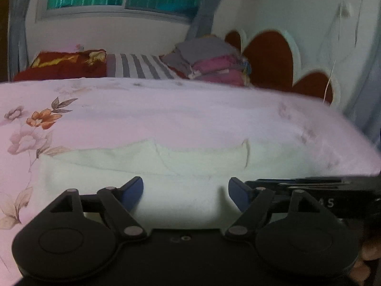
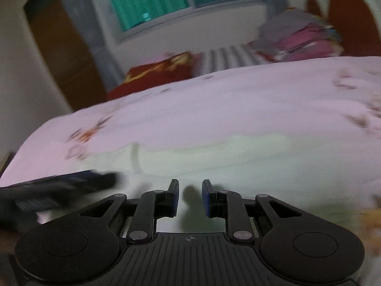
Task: Fold small clothes
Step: 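Release the right gripper and move both grippers toward the sweater hem, then close the left gripper on the sweater hem edge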
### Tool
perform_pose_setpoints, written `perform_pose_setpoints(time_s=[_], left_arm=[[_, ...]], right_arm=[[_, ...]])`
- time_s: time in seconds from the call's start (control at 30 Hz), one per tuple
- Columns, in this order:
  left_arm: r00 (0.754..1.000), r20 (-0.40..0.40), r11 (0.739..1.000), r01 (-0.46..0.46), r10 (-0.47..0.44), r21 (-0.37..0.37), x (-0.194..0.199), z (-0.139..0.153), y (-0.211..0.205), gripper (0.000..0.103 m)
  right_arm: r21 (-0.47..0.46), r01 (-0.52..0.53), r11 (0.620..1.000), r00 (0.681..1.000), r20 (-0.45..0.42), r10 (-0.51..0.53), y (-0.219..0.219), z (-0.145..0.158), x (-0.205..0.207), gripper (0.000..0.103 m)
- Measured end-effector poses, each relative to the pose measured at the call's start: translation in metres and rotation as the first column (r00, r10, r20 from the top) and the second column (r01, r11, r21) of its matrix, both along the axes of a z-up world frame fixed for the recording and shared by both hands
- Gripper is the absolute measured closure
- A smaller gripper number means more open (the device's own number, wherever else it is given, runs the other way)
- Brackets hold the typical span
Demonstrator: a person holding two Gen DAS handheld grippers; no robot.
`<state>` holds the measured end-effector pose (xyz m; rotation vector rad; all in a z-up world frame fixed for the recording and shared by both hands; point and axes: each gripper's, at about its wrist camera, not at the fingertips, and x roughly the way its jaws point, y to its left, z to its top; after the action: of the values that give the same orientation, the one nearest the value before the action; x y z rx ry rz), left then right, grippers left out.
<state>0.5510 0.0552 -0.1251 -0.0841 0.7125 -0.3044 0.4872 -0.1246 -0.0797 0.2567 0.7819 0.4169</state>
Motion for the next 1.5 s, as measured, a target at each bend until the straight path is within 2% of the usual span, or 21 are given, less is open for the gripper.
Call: perform_pose_setpoints(time_s=[0.13, 0.17, 0.27, 0.3, 0.33, 0.4, 0.5, 0.6, 0.7, 0.77, 0.83, 0.9, 0.97, 1.0, 1.07, 1.17, 1.2, 1.3, 1.37, 1.47, 1.5], left_arm=[[0.997, 0.008, 0.995, -0.072, 0.072, 0.065, -0.007, -0.007, 0.03, 0.025], [0.995, 0.01, 0.993, -0.095, 0.095, 0.074, -0.011, -0.008, 0.042, 0.025], [0.99, 0.005, 0.989, -0.141, 0.141, 0.048, -0.023, -0.008, 0.071, 0.025], [0.989, 0.001, 0.989, -0.145, 0.145, 0.035, -0.025, -0.004, 0.073, 0.026], [0.988, 0.002, 0.987, -0.156, 0.156, 0.035, -0.026, 0.0, 0.072, 0.026], [0.987, 0.035, 0.987, -0.16, 0.159, 0.03, -0.036, 0.012, 0.064, 0.026], [0.992, 0.069, 0.995, -0.102, 0.102, 0.006, -0.055, 0.021, 0.038, 0.026], [0.998, 0.062, 0.999, -0.036, 0.034, 0.034, -0.069, 0.016, 0.005, 0.026], [0.999, 0.044, 0.995, -0.019, 0.015, 0.094, -0.078, 0.005, -0.005, 0.026], [0.999, 0.042, 0.993, -0.037, 0.032, 0.116, -0.081, -0.001, 0.005, 0.026], [0.998, 0.041, 0.991, -0.055, 0.051, 0.123, -0.087, -0.003, 0.02, 0.027], [0.997, 0.037, 0.99, -0.066, 0.062, 0.124, -0.091, -0.002, 0.033, 0.027], [0.998, 0.035, 0.991, -0.059, 0.055, 0.118, -0.093, -0.002, 0.04, 0.026], [0.998, 0.032, 0.991, -0.055, 0.051, 0.124, -0.094, -0.002, 0.04, 0.026], [0.998, 0.032, 0.989, -0.062, 0.059, 0.131, -0.095, 0.002, 0.039, 0.027], [0.997, 0.033, 0.991, -0.077, 0.073, 0.107, -0.096, 0.005, 0.038, 0.026], [0.996, 0.002, 0.988, -0.092, 0.092, 0.123, -0.093, 0.001, 0.038, 0.027], [0.994, 0.002, 0.987, -0.105, 0.106, 0.123, -0.093, 0.004, 0.041, 0.027], [0.996, 0.035, 0.989, -0.092, 0.088, 0.119, -0.098, 0.011, 0.04, 0.025], [0.996, -0.029, 0.989, -0.086, 0.09, 0.118, -0.093, 0.002, 0.045, 0.023], [0.995, -0.017, 0.988, -0.091, 0.094, 0.125, -0.095, 0.003, 0.046, 0.023]], right_arm=[[0.039, 0.014, 0.999, 0.999, -0.043, -0.013, -0.006, -0.013, 0.005, 0.083], [0.043, 0.061, 0.997, 0.997, -0.047, -0.059, -0.021, -0.013, 0.005, 0.083], [-0.08, 0.248, 0.965, 0.968, -0.014, -0.25, -0.073, -0.012, 0.0, 0.083], [-0.095, 0.29, 0.952, 0.956, -0.024, -0.293, -0.091, -0.015, -0.002, 0.083], [-0.063, 0.299, 0.952, 0.952, -0.044, -0.302, -0.105, -0.018, -0.002, 0.083], [-0.022, 0.297, 0.955, 0.952, -0.07, -0.298, -0.114, -0.017, -0.002, 0.083], [-0.048, 0.286, 0.957, 0.958, -0.01, -0.286, -0.097, 0.001, -0.012, 0.082], [-0.014, 0.151, 0.988, 0.988, -0.02, -0.152, -0.061, 0.005, -0.03, 0.082], [-0.053, -0.019, 0.998, 1.0, -0.017, 0.018, -0.013, -0.003, -0.055, 0.082], [-0.085, -0.04, 0.996, 0.999, 0.005, 0.041, -0.004, -0.005, -0.066, 0.082], [-0.064, -0.007, 0.998, 1.0, -0.006, 0.006, -0.017, -0.006, -0.067, 0.082], [-0.098, 0.104, 0.99, 0.995, -0.002, -0.105, -0.046, -0.007, -0.063, 0.083], [-0.129, 0.234, 0.964, 0.971, -0.011, -0.237, -0.081, -0.008, -0.062, 0.083], [-0.105, 0.254, 0.961, 0.966, -0.019, -0.257, -0.095, -0.009, -0.062, 0.088], [-0.075, 0.25, 0.965, 0.966, -0.041, -0.254, -0.103, -0.01, -0.059, 0.092], [-0.115, 0.256, 0.96, 0.966, 0.002, -0.258, -0.091, 0.002, -0.063, 0.091], [-0.11, 0.257, 0.96, 0.966, 0.017, -0.257, -0.086, 0.005, -0.064, 0.091], [-0.194, 0.285, 0.939, 0.955, -0.021, -0.294, -0.087, -0.008, -0.06, 0.092], [-0.167, 0.3, 0.939, 0.95, -0.032, -0.309, -0.093, -0.009, -0.062, 0.091], [-0.152, 0.309, 0.939, 0.951, 0.014, -0.31, -0.094, -0.005, -0.07, 0.091], [-0.178, 0.307, 0.935, 0.95, -0.008, -0.313, -0.093, -0.009, -0.069, 0.091]])
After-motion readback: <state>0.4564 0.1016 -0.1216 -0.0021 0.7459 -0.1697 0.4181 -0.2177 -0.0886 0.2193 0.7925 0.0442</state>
